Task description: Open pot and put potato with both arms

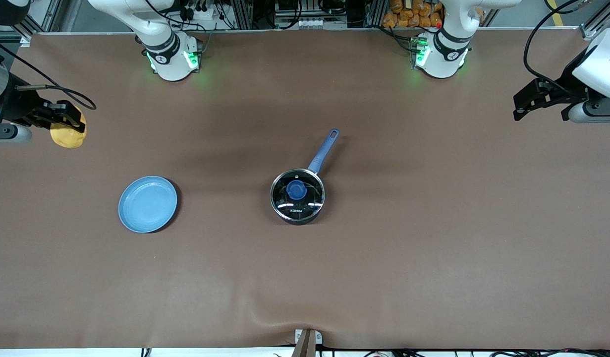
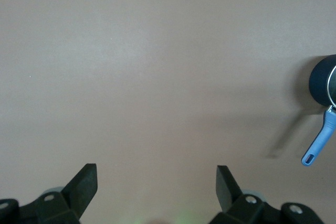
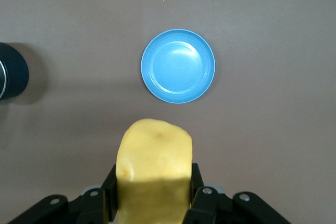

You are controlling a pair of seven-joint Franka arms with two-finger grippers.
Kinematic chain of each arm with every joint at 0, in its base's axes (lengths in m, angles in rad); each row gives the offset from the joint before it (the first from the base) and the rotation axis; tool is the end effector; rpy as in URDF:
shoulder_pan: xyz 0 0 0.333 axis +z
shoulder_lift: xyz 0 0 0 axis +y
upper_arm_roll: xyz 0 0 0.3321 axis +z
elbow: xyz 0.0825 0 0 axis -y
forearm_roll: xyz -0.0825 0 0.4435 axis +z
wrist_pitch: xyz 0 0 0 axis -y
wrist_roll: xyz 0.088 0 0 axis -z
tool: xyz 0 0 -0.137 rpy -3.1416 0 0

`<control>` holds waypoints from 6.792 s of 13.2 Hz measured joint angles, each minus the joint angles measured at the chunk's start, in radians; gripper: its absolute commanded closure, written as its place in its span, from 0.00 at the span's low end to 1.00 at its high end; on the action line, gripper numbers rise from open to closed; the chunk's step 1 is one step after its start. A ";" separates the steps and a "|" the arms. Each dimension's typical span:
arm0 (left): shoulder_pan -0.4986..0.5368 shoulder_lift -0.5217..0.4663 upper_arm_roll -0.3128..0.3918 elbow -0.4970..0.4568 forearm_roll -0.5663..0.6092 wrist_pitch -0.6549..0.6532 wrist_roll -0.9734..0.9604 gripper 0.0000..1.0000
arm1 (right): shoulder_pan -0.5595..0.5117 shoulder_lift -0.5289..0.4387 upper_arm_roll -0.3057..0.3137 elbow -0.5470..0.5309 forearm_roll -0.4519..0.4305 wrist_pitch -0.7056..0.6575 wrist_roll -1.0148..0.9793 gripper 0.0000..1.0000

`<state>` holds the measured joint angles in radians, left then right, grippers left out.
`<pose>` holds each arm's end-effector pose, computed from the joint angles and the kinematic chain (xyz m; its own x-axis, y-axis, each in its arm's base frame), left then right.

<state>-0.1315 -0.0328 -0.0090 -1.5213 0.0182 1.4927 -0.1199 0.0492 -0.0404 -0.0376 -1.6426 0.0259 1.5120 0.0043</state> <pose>0.5898 -0.0809 0.6497 0.9998 -0.0192 0.0064 -0.0191 -0.9997 -0.0178 0.5901 0.0101 0.5924 0.9959 0.0089 -0.0902 0.0065 -0.9996 -0.0270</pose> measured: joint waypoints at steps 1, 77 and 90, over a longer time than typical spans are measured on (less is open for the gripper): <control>0.000 0.000 0.000 0.000 0.000 0.000 0.000 0.00 | 0.000 0.000 0.000 0.000 0.000 0.000 0.000 1.00; -0.150 0.274 0.063 -0.392 -0.010 0.755 -0.342 1.00 | 0.399 0.160 0.013 0.001 0.034 0.326 0.508 1.00; -0.090 0.376 0.061 -0.705 -0.010 1.153 -0.305 0.21 | 0.688 0.627 0.012 0.080 0.032 0.674 0.729 1.00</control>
<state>-0.2214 0.3434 0.0525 -2.2266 0.0078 2.6452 -0.4245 0.7376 0.5868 -0.0259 -1.5623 0.0584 2.1862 0.7330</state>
